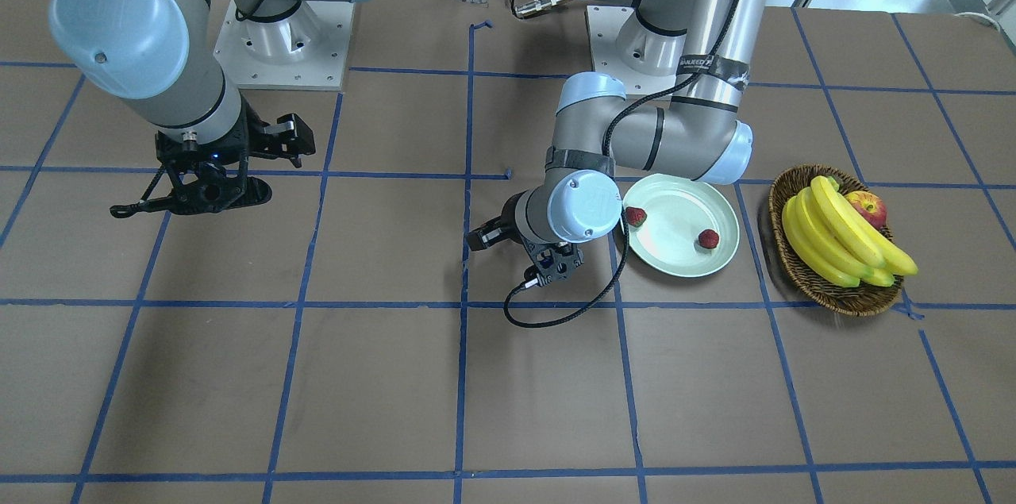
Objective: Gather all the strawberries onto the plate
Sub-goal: 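Lower the left gripper and grasp the last strawberry, then carry the last strawberry onto the green plate and open the gripper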
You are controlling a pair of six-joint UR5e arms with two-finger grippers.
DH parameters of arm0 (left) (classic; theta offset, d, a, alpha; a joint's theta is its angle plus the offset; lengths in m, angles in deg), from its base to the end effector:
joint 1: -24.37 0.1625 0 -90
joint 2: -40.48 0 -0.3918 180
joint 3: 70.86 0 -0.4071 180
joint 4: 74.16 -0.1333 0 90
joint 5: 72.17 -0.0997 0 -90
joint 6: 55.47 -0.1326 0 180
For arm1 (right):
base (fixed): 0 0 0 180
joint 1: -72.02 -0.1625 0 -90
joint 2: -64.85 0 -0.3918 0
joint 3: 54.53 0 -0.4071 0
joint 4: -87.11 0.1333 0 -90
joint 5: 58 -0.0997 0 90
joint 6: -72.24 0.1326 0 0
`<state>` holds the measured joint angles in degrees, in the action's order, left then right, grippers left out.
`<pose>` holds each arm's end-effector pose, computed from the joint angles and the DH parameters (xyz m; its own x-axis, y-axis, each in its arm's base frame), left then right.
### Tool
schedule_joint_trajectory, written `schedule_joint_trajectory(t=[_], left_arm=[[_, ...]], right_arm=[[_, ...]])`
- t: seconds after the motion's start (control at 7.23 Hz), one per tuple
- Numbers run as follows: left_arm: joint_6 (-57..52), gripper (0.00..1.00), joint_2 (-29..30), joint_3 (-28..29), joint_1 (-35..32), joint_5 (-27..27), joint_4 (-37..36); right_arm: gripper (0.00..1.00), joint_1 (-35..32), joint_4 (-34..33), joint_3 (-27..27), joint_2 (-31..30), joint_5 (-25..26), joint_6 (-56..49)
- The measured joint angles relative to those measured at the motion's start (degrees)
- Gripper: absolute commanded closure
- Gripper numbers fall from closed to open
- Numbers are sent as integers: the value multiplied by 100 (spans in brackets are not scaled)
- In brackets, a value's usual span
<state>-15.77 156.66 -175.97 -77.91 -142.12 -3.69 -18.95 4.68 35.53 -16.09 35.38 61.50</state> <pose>-0.2864 -0.4751 0.0928 -0.8532 -0.5215 0.0082 -0.4516 0.7465 0.4886 0.1343 -0.5189 0.3295 -0.9773 -0.2117 0.0020 -0.2019 0.9347 0.2927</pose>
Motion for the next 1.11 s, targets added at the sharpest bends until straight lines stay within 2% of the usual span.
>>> schedule_joint_trajectory(t=[0.28,0.42,1.11], left_arm=[[-14,88,29,5,-25,-15,-45],[-35,100,39,13,-25,-22,-78],[-313,100,-51,254,-15,-84,-199]], right_arm=[[0,5,-1,2,0,21,-6],[0,7,-1,3,0,27,-7],[0,9,-1,11,8,39,-16]])
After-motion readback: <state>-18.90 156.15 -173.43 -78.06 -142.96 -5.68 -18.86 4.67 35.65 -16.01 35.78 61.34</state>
